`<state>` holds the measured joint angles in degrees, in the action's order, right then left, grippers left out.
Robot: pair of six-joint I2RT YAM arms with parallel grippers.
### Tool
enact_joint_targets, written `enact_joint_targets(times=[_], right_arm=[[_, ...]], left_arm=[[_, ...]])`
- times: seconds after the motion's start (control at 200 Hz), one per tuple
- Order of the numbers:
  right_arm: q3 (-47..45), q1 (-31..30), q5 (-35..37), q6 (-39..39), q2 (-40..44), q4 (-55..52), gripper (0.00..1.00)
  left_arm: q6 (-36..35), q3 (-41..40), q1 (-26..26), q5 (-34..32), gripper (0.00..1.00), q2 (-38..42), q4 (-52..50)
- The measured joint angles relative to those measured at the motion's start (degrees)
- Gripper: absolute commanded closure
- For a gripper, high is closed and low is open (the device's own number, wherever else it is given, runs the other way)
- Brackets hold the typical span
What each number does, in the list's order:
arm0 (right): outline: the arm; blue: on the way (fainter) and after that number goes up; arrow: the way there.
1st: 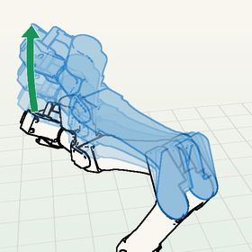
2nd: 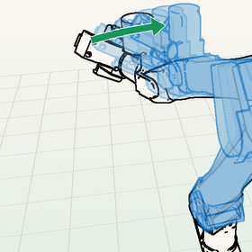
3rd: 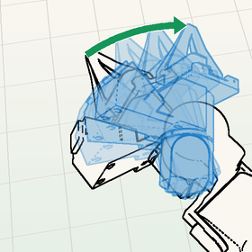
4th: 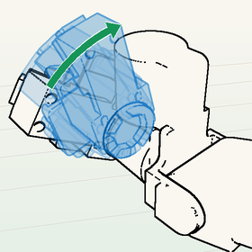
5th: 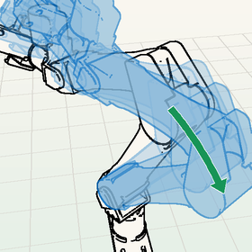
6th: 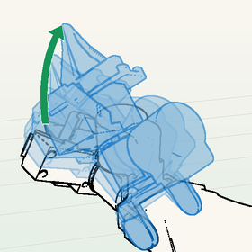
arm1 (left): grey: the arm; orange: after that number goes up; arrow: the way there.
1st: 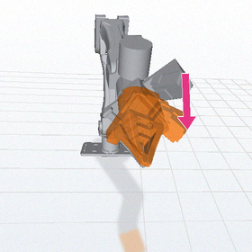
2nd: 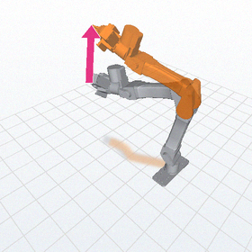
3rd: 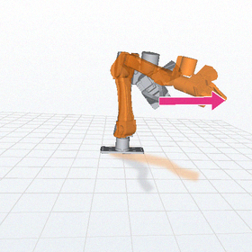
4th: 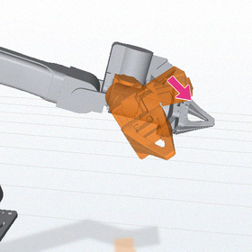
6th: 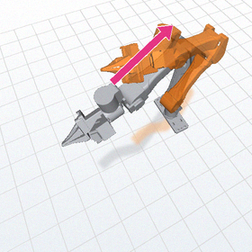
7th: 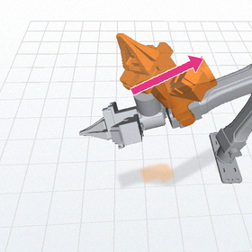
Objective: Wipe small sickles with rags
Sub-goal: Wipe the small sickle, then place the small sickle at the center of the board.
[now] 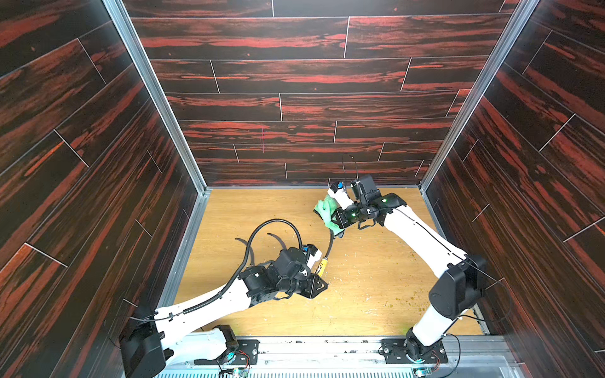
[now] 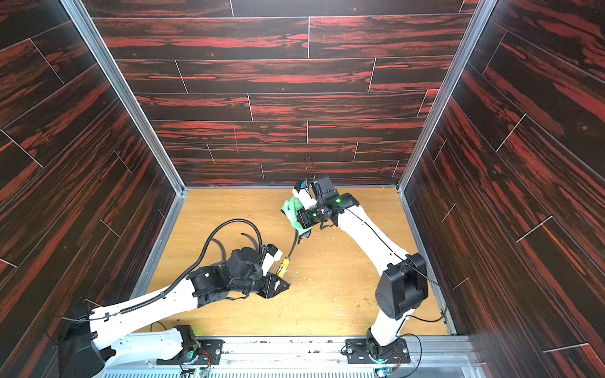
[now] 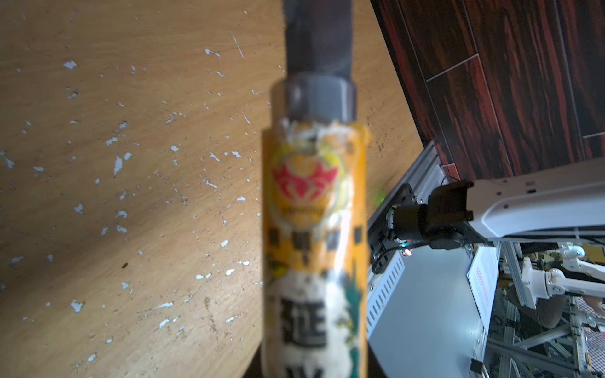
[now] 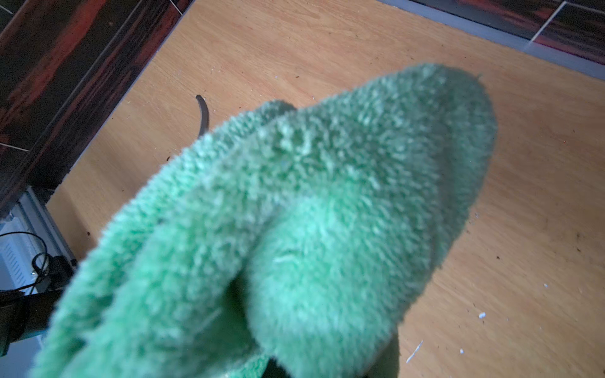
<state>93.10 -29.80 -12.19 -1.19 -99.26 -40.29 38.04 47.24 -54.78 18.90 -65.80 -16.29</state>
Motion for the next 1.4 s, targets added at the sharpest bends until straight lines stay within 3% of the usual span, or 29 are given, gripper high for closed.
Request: enact_joint_targets(times=[0.235, 0.441, 0.676, 0.892, 1.162, 1.403], right_arm=[[0.24, 0.92, -4.17, -1.38, -2.49, 3.04, 1.00], [0.39, 5.25, -7.32, 1.44, -6.27, 4.74, 1.00], [-0.46, 11.52, -5.44, 4.42, -7.39, 5.44, 1.00], [-7.19, 11.43, -4.42, 5.90, -3.93, 5.84, 1.00], [-13.07, 11.23, 0.74, 8.50, 5.09, 4.33, 1.00], [-16.09, 11.80, 11.06, 12.46, 8.22, -0.92, 1.00]], left_arm=[[-0.17, 0.00, -0.11, 0.98, 1.00, 1.73, -1.25], [-2.86, 0.87, -1.03, 3.26, 1.00, 3.67, 2.19], [-5.29, 0.87, -1.49, 3.23, 1.00, 7.23, 9.86], [-5.51, 0.72, -1.49, 1.09, 1.00, 6.60, 11.76], [-5.53, -0.31, -1.49, -3.87, 1.00, 3.28, 10.71], [-5.73, 5.07, -1.49, -9.64, 1.00, -7.56, 5.18]])
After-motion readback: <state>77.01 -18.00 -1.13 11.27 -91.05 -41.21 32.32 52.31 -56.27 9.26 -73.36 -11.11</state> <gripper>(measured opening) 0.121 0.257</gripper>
